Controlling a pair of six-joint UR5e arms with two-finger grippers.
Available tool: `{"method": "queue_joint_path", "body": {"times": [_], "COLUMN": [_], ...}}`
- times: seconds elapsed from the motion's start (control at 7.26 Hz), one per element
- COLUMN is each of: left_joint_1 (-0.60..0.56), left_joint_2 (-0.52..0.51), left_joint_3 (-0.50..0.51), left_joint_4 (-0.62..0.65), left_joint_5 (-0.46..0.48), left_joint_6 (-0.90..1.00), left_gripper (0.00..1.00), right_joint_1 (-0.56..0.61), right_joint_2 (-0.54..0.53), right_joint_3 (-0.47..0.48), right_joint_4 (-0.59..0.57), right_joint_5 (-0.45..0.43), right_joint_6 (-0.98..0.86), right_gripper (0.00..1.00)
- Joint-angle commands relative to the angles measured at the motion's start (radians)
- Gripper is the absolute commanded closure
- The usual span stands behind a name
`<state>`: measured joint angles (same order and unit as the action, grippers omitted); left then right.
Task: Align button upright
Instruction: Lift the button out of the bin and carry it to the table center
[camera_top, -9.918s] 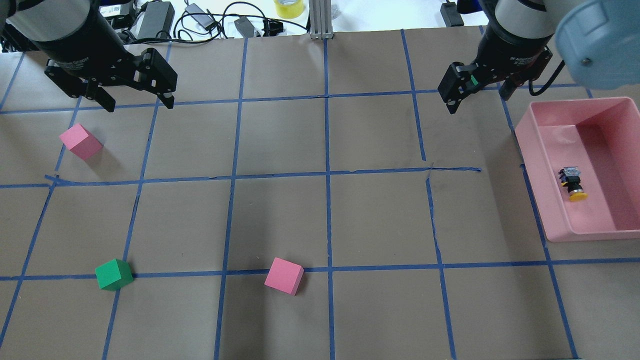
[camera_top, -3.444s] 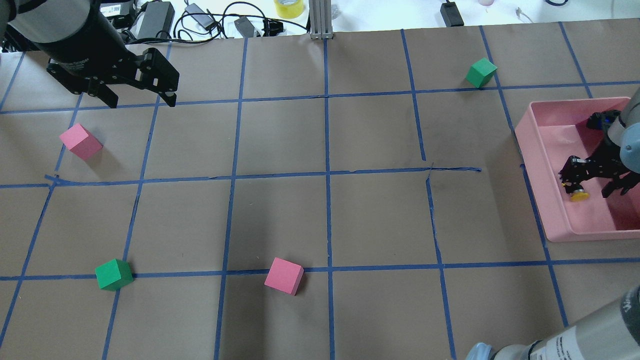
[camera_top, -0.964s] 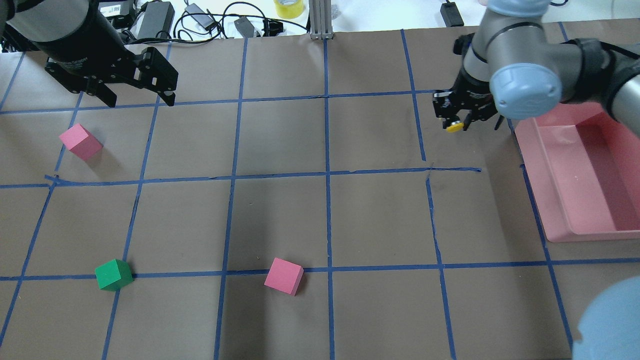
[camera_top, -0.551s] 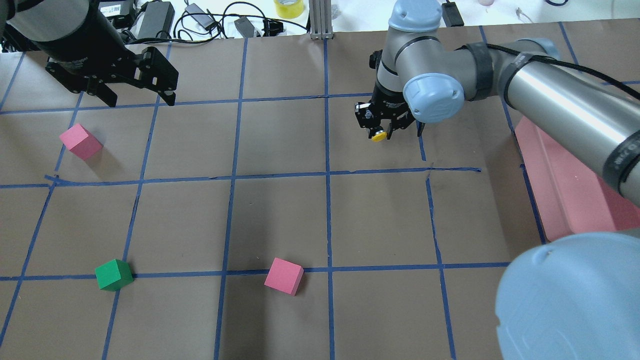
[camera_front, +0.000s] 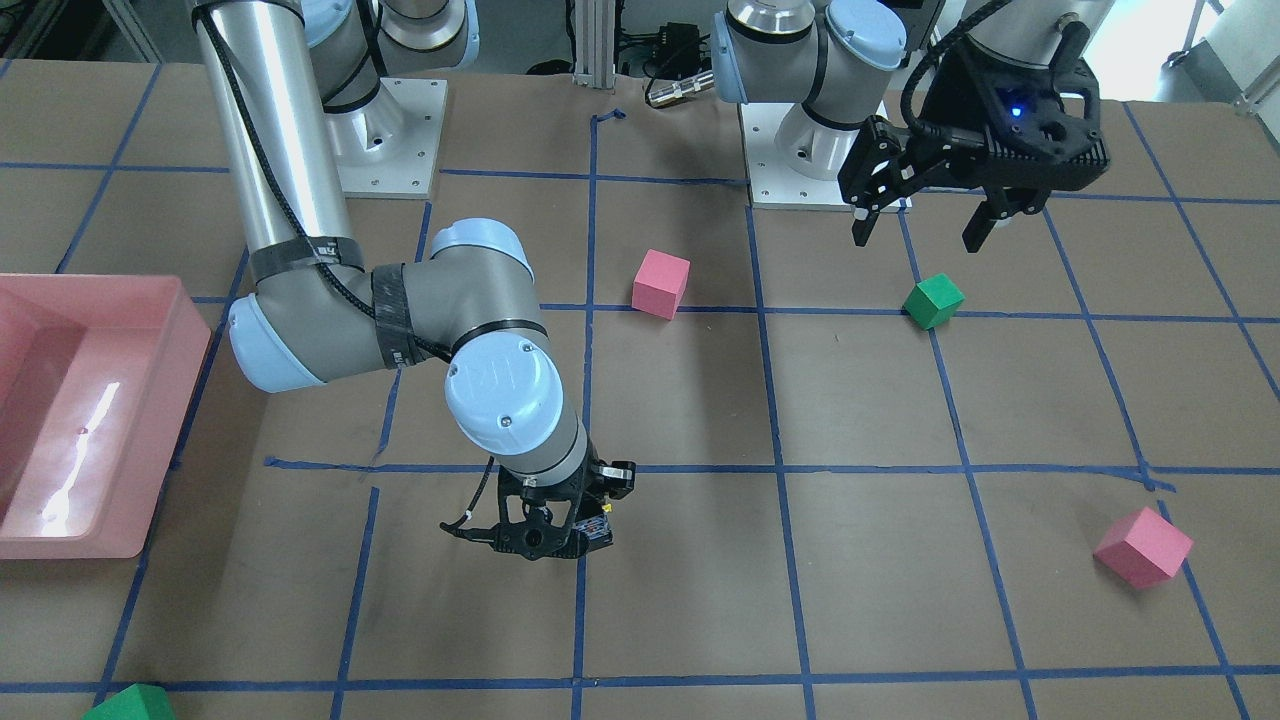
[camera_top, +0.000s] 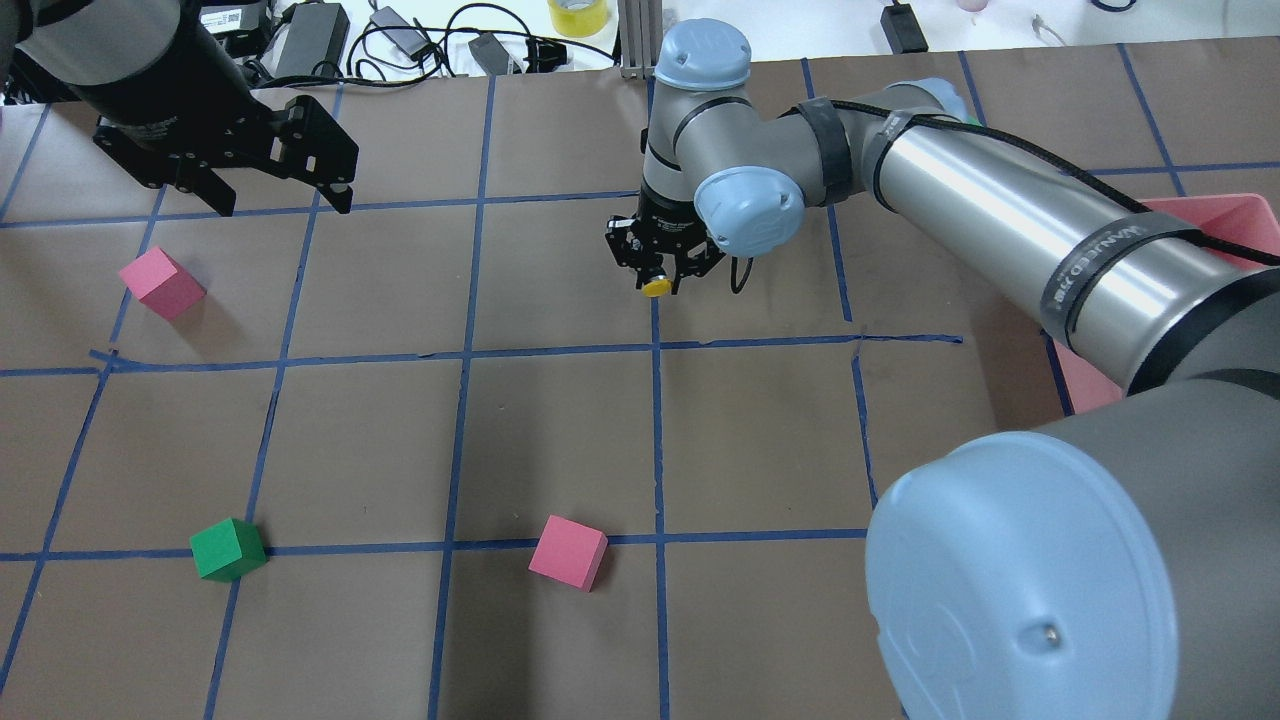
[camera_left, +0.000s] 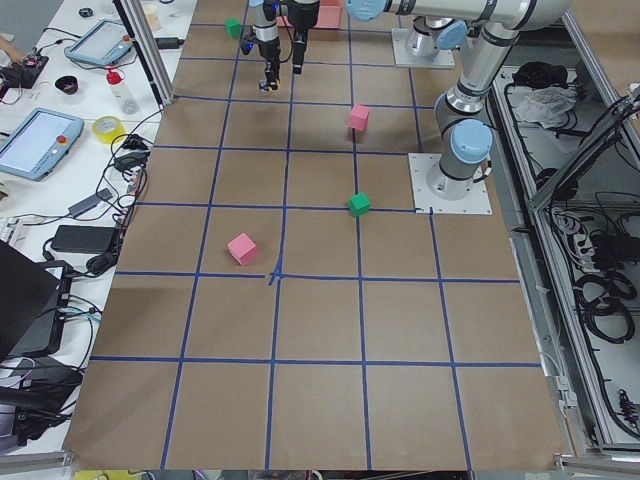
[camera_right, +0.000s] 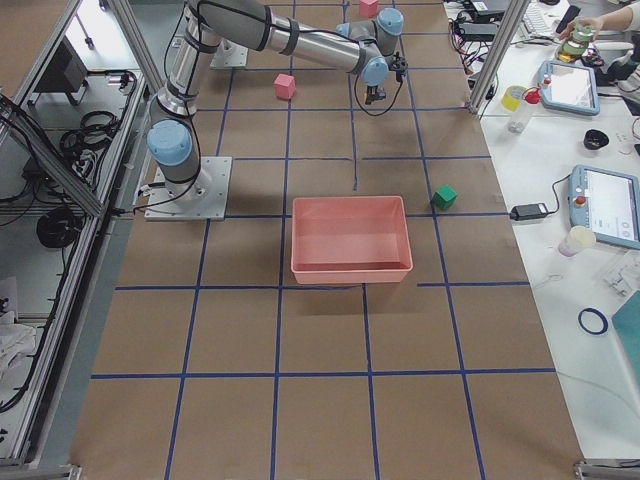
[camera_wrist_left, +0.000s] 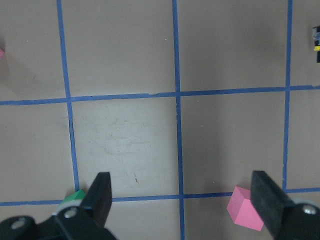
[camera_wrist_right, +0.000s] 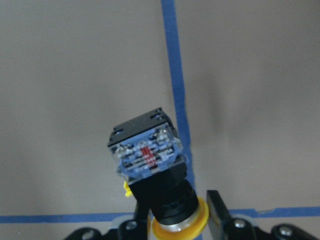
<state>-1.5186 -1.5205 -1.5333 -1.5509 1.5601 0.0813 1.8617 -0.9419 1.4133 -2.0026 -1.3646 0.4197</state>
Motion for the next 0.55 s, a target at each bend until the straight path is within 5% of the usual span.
{"method": "queue_joint_path", "body": {"times": [0.0, 0.41], "left_joint_1": [0.000, 0.003], "left_joint_2": [0.000, -0.001], "left_joint_3": [0.002, 0.005], "left_joint_4": [0.000, 0.000], "left_joint_5": [0.000, 0.005], "left_joint_6": [0.000, 0.008], "left_gripper": [0.00, 0.00], "right_joint_1": [0.007, 0.007], "right_joint_2": [0.018, 0.003], "right_joint_3": [-0.011, -0.002], "right_joint_4": [-0.004, -0.030], "right_joint_5": [0.047, -0.121], "right_joint_6": [0.065, 0.174], "right_gripper": [1.00, 1.00]}}
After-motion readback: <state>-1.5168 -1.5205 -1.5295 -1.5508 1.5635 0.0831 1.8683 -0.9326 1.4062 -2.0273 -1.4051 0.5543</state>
